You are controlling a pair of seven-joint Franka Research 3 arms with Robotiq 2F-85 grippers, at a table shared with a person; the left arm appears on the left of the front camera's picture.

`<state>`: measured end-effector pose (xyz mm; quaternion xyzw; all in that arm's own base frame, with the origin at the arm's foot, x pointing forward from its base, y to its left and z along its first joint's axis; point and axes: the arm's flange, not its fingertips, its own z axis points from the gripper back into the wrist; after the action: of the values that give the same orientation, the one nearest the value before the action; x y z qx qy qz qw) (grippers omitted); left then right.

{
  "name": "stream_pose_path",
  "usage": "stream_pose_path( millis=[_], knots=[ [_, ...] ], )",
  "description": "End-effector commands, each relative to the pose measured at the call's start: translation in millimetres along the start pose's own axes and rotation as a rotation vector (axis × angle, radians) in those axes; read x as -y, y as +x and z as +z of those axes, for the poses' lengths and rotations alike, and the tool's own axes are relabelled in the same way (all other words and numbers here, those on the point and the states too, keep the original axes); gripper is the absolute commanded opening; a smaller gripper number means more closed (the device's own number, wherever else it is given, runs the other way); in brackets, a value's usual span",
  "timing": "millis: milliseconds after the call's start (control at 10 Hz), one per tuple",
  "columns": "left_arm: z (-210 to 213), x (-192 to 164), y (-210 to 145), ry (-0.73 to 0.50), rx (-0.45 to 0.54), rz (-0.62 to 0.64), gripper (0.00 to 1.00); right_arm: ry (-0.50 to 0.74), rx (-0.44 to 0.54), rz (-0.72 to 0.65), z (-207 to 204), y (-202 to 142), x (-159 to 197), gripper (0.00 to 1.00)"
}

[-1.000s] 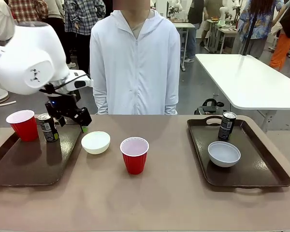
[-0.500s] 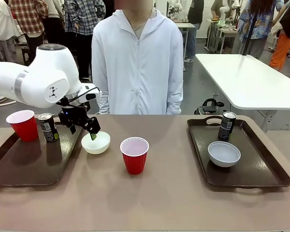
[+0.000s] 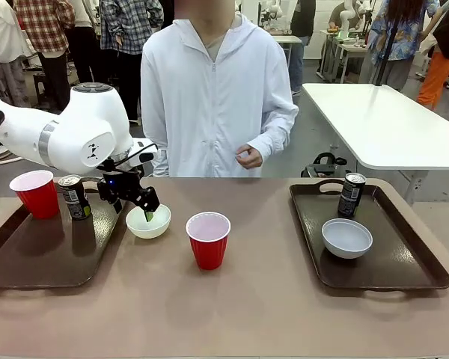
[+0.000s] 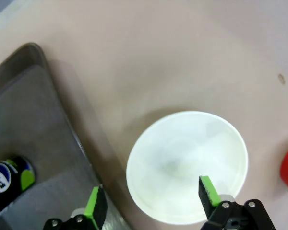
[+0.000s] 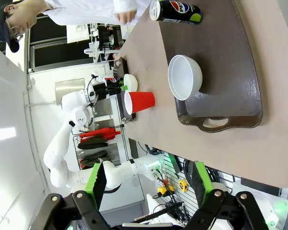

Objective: Prepare tableware on both trays.
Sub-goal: Pick up a Picnic Bowl from the table and place it on a Handle tray.

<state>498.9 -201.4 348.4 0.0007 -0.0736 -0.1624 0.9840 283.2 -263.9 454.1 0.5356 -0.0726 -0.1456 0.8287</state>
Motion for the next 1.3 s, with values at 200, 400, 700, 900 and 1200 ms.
stream_pose_path(
  millis=[200, 400, 700, 900, 1200],
  knots=[
    [-9, 0, 11, 0.013, 0.025, 0.038, 0.4, 0.0, -0.007, -0.002, -1, -4, 0, 0.93],
    [-8, -2, 12, 0.011, 0.033, 0.037, 0.0, 0.0, -0.007, -0.002, -1, -4, 0, 0.93],
    [-5, -2, 13, 0.006, 0.012, 0.048, 0.14, 0.0, -0.007, -0.002, -1, -4, 0, 0.93],
    [-6, -2, 12, 0.001, 0.002, 0.052, 0.0, 0.0, -0.007, -0.002, -1, -4, 0, 0.93],
    [2, -7, 10, -0.006, 0.016, 0.058, 0.0, 0.0, -0.007, -0.002, -1, -4, 0, 0.93]
  ],
)
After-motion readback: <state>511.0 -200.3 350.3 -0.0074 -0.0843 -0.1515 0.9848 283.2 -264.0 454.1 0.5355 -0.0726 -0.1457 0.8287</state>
